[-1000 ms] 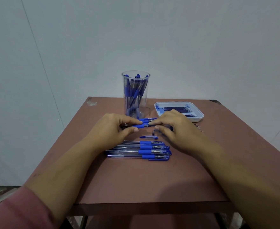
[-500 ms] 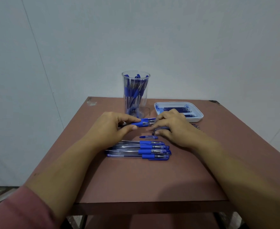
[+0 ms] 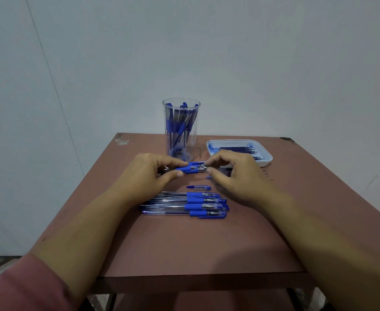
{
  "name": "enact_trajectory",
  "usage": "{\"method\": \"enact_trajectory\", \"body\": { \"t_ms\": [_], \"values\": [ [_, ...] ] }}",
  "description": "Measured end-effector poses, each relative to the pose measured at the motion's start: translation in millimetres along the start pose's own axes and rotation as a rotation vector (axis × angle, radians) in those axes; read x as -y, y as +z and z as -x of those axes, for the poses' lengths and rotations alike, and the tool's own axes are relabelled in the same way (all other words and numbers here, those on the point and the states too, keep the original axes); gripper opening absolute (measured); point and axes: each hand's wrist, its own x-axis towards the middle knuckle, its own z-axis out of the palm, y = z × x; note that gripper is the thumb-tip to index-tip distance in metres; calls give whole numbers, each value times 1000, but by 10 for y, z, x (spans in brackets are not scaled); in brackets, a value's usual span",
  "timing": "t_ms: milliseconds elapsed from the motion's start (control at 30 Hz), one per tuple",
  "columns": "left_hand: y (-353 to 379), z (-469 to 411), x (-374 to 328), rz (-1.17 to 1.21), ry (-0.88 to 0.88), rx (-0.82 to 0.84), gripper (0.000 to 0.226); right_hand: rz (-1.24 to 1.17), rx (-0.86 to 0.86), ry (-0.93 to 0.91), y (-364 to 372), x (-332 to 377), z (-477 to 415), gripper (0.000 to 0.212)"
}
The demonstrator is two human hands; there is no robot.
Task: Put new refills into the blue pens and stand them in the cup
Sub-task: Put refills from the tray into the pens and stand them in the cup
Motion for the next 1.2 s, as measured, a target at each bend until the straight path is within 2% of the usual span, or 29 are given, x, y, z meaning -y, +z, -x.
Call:
{"method": "enact_trajectory", "body": {
  "t_ms": [367,567,700,867,1000,1167,1200],
  "values": [
    [28,15,-48,-2,50,8,27,61,48,-44,102,-46,-53,13],
    [27,18,-60,11,63,-3,26,111,59,-96,92,-51,-55,34],
    [32,17,-51,-7,68,1,27,197,26,-180,109,-63,-63,13],
    [35,14,-51,8,65,-1,27,188,37,-160,74,-13,-41,29],
    [34,21,-48,5,68,9,27,231,33,-194,100,-21,-53,12],
    [31,19,-42,15,66,-6,27,161,39,-140,71,14,-33,36],
    [31,20,-43,14,67,-7,27,159,43,-140,71,19,-32,35]
  ]
}}
